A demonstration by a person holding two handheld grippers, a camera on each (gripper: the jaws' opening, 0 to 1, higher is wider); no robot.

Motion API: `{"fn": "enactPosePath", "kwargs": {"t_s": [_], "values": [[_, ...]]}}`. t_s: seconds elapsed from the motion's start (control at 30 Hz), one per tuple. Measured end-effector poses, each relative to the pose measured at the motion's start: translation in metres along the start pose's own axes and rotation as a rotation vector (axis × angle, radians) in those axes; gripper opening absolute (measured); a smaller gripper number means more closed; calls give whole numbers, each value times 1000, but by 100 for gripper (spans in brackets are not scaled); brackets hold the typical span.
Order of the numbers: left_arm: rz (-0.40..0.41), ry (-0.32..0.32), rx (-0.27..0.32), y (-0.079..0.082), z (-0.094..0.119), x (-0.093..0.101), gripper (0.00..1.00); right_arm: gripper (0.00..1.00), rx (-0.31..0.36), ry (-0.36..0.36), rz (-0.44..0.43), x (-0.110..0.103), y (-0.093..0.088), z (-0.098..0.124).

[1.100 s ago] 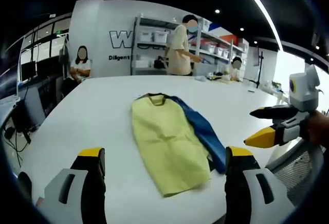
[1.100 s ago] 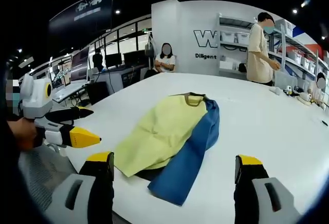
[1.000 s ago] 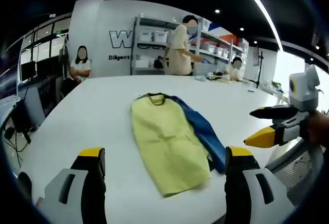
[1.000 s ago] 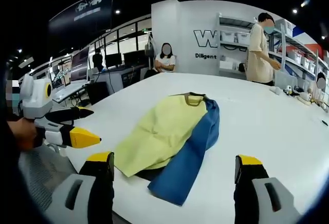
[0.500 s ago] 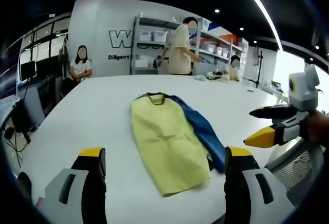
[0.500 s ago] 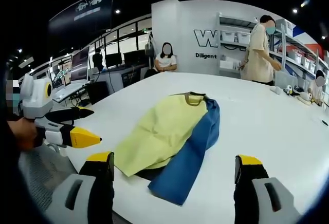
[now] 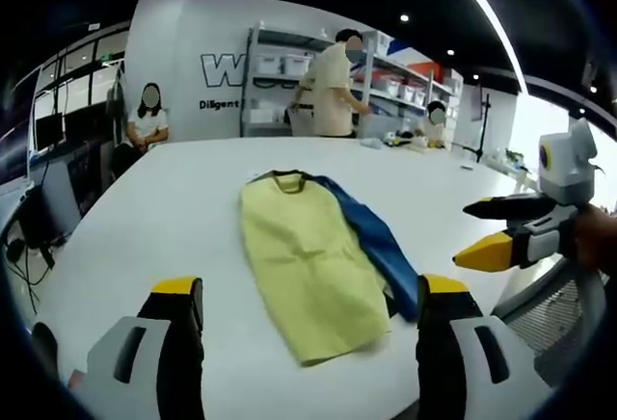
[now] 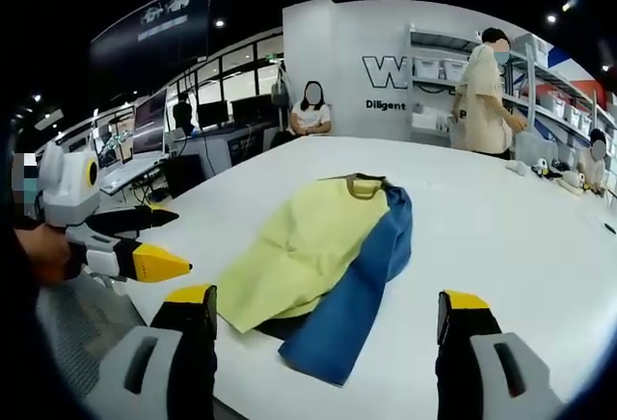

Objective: Fold the garment on the visible template until the final outline fits inside the template.

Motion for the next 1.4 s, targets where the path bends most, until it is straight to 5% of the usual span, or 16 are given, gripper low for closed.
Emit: {"fn": "enactPosePath", "kwargs": {"t_s": [0.5, 0.73, 1.4], "values": [[-8, -15, -11, 1, -5, 1, 86, 95, 7, 4, -16, 3, 2, -2], [-13, -7, 3, 11, -14, -5, 85, 92, 26, -7, -4, 16, 19, -7], [-46, 8, 31, 60, -96, -24, 80, 83, 21, -25, 52, 67, 68, -66]]}}
Point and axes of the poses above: the point that each gripper's makers call its tool centre point, and the gripper's own axes: z roughly backward along the fingers, x roughly to its right, y roughly out of its top, the point moved 1 cm from there along z, roughly backward along the fingers, and after that the axes turned 13 degrees about y, right-handed, at the moved point
